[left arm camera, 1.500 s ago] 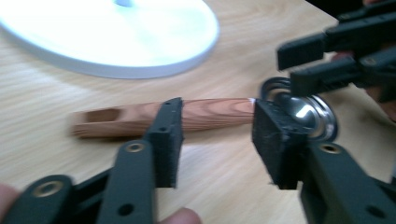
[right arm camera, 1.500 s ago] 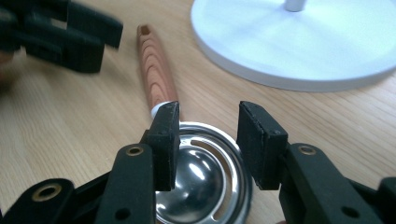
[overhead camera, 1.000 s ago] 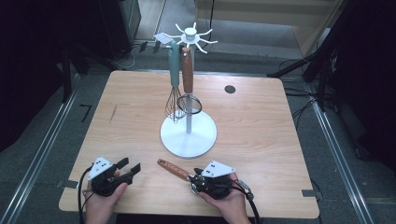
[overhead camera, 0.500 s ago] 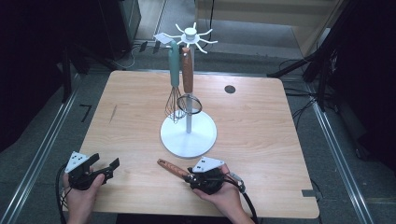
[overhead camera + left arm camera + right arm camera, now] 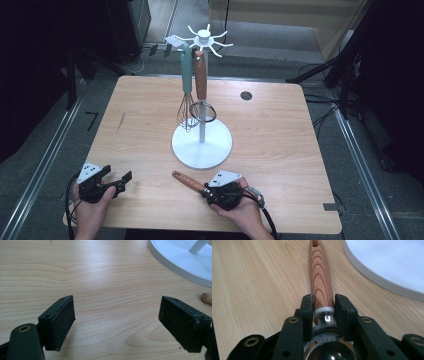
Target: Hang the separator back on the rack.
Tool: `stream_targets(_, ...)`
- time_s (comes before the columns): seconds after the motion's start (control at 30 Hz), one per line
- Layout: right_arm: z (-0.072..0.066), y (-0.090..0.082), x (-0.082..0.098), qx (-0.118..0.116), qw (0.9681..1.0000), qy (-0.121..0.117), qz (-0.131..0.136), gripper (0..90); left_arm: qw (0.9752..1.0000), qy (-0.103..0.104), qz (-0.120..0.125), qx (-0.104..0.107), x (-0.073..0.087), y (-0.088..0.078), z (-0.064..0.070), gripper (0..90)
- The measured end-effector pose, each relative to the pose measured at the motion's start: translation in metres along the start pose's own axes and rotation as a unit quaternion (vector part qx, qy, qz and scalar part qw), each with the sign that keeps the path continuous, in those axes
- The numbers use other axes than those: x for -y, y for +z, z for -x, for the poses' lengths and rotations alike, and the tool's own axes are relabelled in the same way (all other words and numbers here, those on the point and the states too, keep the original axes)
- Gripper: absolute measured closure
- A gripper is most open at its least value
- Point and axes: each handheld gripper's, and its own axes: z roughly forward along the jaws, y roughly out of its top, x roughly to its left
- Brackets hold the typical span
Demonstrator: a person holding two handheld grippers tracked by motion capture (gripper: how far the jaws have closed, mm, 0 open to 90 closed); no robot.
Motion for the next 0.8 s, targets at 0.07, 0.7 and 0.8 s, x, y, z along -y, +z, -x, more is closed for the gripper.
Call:
stream_targets(0.07, 0.002, -0.003, 0.002, -0.002, 1.0000, 0.001, -0.001, 70.8, 1.0000, 0.000, -0.002, 0.001, 0.000, 0.000, 0.000, 14.2)
stream_targets(0.7, 0.006, -0.033, 0.015, 0.009, 0.9980, -0.026, -0.058, 68.2, 1.0000, -0.007, -0.001, 0.003, -0.001, 0.002, -0.002, 14.6)
stream_targets(0.8, 0.006, -0.038, 0.013, 0.006, 0.9983, -0.024, -0.053, 60.1, 1.0000, -0.008, -0.001, 0.002, -0.001, 0.001, -0.002, 14.6)
